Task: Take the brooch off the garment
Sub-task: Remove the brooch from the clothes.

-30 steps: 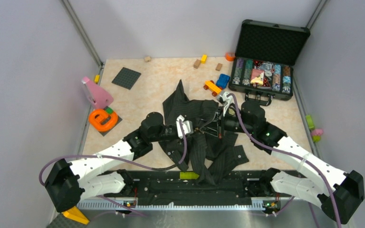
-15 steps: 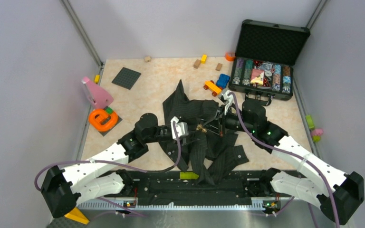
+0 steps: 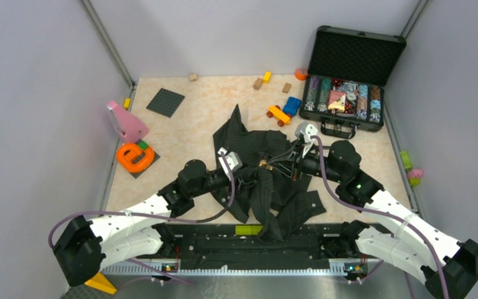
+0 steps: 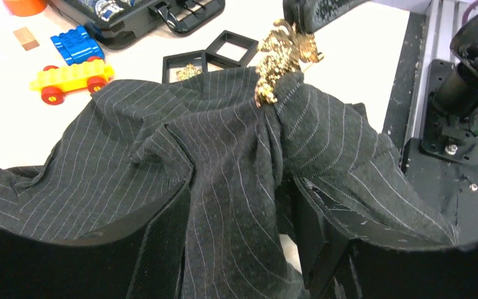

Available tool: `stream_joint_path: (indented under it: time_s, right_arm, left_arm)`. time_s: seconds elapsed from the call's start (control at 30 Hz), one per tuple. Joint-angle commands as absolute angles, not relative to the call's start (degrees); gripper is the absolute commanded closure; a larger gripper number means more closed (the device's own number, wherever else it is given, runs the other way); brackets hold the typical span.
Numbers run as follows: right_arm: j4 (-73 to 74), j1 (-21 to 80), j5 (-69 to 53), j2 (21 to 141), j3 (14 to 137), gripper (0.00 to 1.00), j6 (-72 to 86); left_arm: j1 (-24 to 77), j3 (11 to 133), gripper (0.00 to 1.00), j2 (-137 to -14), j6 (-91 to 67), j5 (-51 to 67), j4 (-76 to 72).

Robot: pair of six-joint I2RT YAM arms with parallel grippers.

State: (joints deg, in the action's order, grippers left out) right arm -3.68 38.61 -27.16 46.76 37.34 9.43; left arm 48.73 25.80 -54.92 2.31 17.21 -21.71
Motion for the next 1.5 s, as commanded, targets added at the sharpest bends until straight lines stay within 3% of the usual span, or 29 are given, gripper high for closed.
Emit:
stream_joint_path:
  time_s: [0.0, 0.1, 0.27, 0.33, 0.67, 0.9, 0.93, 0.97, 1.03, 1.07, 1.1, 1.27, 1.47]
  right_arm:
    - [-9.4, 38.1, -30.1, 46.4, 37.5, 1.0, 6.5]
    - [-10.2, 38.1, -31.3, 46.2, 37.0, 1.0, 6.7]
    - [-14.0, 38.1, -31.3, 44.8, 34.7, 1.0, 7.8]
    - [-15.4, 38.1, -31.7, 44.8, 33.8, 1.0, 8.0]
    - [-15.8, 39.1, -27.3, 45.0, 33.2, 1.0, 5.1]
    - [9.8, 39.1, -23.3, 47.8, 45.0, 1.0, -4.9]
    - [12.5, 39.1, -23.0, 48.2, 46.6, 1.0, -5.8]
    - [14.8, 39.1, -23.2, 48.8, 48.1, 1.0, -6.5]
    - [17.9, 39.1, -24.5, 50.6, 50.8, 1.0, -7.1]
    - [19.2, 39.1, -25.7, 51.8, 52.3, 1.0, -7.2]
    - [20.3, 39.1, -27.3, 53.2, 53.7, 1.0, -7.7]
    - [28.3, 39.1, -34.5, 61.2, 62.1, 1.0, -12.5]
    - [33.5, 39.1, -39.9, 64.5, 66.0, 1.0, -20.4]
  left_arm:
    - [48.6, 27.3, 0.37, -56.9, -2.9, 15.9, -30.1]
    - [48.7, 28.0, 0.46, -58.2, -3.1, 15.9, -31.7]
    - [48.6, 30.4, 0.88, -61.3, -2.2, 22.5, -31.4]
    - [48.6, 31.1, 0.99, -62.6, -2.3, 25.7, -32.5]
    - [48.7, 33.3, 1.0, -66.0, -3.2, 32.5, -34.5]
    - [48.3, 31.4, 1.0, -60.7, -0.5, 17.7, -23.8]
    - [47.9, 30.6, 1.0, -59.7, -0.5, 15.9, -23.4]
    - [47.6, 29.9, 0.9, -58.8, 0.8, 15.6, -23.3]
    - [47.4, 28.9, 0.47, -57.0, 1.8, 16.4, -23.9]
    - [47.5, 28.4, 0.21, -56.2, 1.6, 17.4, -24.8]
    - [47.4, 27.9, 0.04, -55.6, 1.2, 18.1, -26.7]
    - [46.8, 31.9, 0.03, -53.7, 0.1, 21.7, -24.4]
    - [44.3, 35.4, 0.2, -56.3, 1.9, 31.7, -22.8]
